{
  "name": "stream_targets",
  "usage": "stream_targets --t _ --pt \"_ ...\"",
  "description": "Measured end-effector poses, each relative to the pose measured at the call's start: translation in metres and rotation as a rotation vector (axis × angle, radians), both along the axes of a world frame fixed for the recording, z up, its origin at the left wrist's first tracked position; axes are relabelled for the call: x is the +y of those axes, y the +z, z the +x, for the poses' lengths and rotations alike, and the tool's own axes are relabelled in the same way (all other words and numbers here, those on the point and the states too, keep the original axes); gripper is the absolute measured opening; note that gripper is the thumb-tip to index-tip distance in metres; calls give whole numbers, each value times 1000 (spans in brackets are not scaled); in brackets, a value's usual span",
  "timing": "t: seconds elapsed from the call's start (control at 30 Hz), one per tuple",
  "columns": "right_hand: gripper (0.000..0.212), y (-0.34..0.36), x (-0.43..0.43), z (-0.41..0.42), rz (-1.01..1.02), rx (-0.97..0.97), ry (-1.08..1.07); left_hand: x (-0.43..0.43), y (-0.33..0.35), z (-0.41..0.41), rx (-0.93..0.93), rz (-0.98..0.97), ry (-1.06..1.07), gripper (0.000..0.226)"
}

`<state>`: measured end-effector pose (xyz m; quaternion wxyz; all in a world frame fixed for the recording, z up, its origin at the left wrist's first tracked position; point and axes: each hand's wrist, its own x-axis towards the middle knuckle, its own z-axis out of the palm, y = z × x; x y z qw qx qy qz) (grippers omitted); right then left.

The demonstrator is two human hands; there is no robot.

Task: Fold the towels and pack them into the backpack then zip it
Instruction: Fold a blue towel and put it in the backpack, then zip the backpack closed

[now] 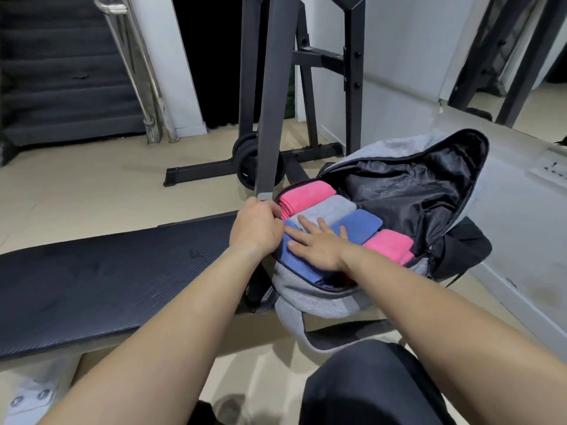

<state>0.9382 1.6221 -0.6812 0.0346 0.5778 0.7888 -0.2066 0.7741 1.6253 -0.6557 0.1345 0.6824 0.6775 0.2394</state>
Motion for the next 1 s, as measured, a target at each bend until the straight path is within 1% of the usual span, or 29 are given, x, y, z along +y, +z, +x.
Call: stream_targets --t 0.07,0.13,0.2,0.27,0.3,0.37,0.5,0.53,0.6,0.63,0.7,0.77,0.83,0.9,1.0 --pt "57 13 0 8 23 28 -17 -4 8 1 202 20 -96 32" --pt "66 14 -1 15 54 -74 -35 -8 6 3 378 29 -243 43" --pt "73 2 -4 20 54 -153 -54 -11 -3 9 473 -95 -336 53" --pt "72 -17 -8 23 82 -156 -57 -10 -15 13 559 -237 -370 59" --pt "70 -25 -10 23 115 -150 -55 -9 -20 14 583 -269 -378 60" --pt "69 -33 -10 24 147 -133 -43 -4 -19 16 584 -269 -371 57" --pt "69 -2 -1 40 55 -9 -32 9 20 38 631 -211 -295 41" --pt "67 11 3 51 84 24 -46 12 32 48 638 -177 -265 39" --pt "65 34 15 82 231 51 -106 20 52 73 666 -61 -246 36" --pt "66 44 21 103 321 36 -148 25 58 88 657 -6 -260 34" --pt "67 59 30 145 490 -23 -256 39 67 121 579 47 -313 31" --pt "67 71 36 185 594 -35 -389 57 71 154 493 64 -356 30" --pt "67 79 38 217 621 0 -536 77 71 183 419 85 -388 33" --pt "71 82 41 241 607 26 -663 97 69 209 359 126 -418 37" --pt "79 73 52 265 524 136 -735 128 65 244 275 237 -426 42"
